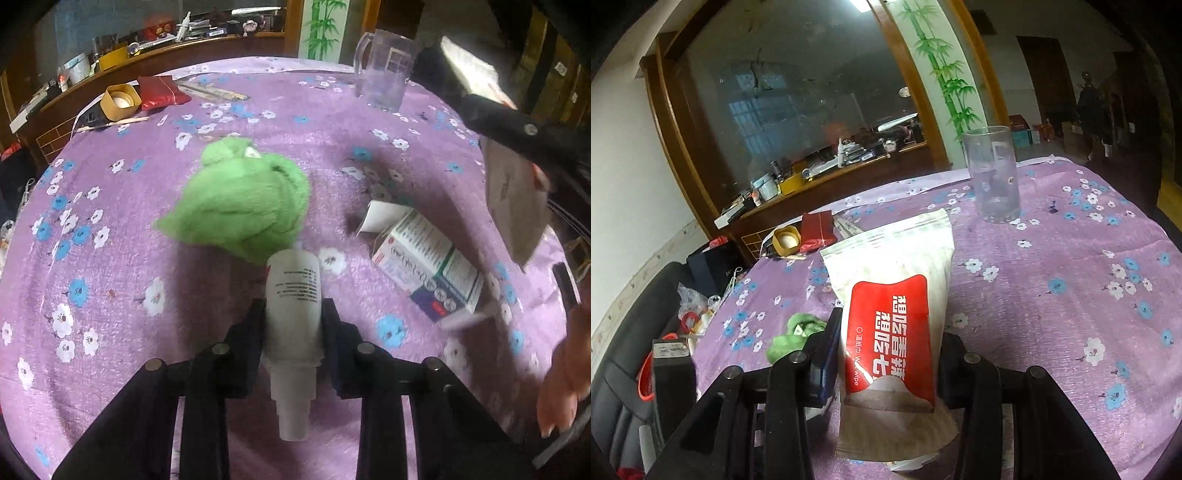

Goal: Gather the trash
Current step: 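Grasp the white bottle with the left tool while the right grasps the white-red wet-wipe packet, then hold the white bottle in the left tool and the wet-wipe packet in the right tool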

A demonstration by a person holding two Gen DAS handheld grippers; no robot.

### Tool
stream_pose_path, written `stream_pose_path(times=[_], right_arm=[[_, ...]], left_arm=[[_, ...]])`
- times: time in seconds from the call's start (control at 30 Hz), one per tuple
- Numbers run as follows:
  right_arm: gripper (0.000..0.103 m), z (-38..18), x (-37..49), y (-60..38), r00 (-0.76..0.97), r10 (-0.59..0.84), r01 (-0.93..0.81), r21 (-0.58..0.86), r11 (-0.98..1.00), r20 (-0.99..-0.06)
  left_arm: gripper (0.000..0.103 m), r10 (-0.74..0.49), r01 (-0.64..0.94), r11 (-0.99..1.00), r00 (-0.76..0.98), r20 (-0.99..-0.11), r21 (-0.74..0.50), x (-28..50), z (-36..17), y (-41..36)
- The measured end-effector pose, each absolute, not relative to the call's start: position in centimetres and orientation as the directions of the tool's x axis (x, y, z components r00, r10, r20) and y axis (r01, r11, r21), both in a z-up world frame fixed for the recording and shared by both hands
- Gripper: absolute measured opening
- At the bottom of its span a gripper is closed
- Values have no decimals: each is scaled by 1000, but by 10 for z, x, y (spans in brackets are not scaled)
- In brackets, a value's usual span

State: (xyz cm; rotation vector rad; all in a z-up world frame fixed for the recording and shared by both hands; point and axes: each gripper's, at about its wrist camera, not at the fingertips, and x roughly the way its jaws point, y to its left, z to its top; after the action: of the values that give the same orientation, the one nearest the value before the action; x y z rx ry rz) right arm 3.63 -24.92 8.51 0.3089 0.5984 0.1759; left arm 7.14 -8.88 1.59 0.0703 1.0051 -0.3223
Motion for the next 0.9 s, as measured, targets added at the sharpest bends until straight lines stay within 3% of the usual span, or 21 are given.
stream_pose_path(times=[0.2, 0.47, 0.9], right_arm=[[46, 79, 40, -231, 797, 272, -123, 296, 947, -539], [46, 69, 36, -194, 770, 303, -219, 214, 952, -562], [46, 52, 35, -161, 740, 300, -288, 120, 950, -602]], left_arm=[[28, -222, 284, 957, 572, -790, -64, 55, 26, -60], [28, -128, 133, 990, 735, -666, -44, 59, 44, -19], [28, -41, 51, 999, 759, -650, -3, 67, 38, -3]])
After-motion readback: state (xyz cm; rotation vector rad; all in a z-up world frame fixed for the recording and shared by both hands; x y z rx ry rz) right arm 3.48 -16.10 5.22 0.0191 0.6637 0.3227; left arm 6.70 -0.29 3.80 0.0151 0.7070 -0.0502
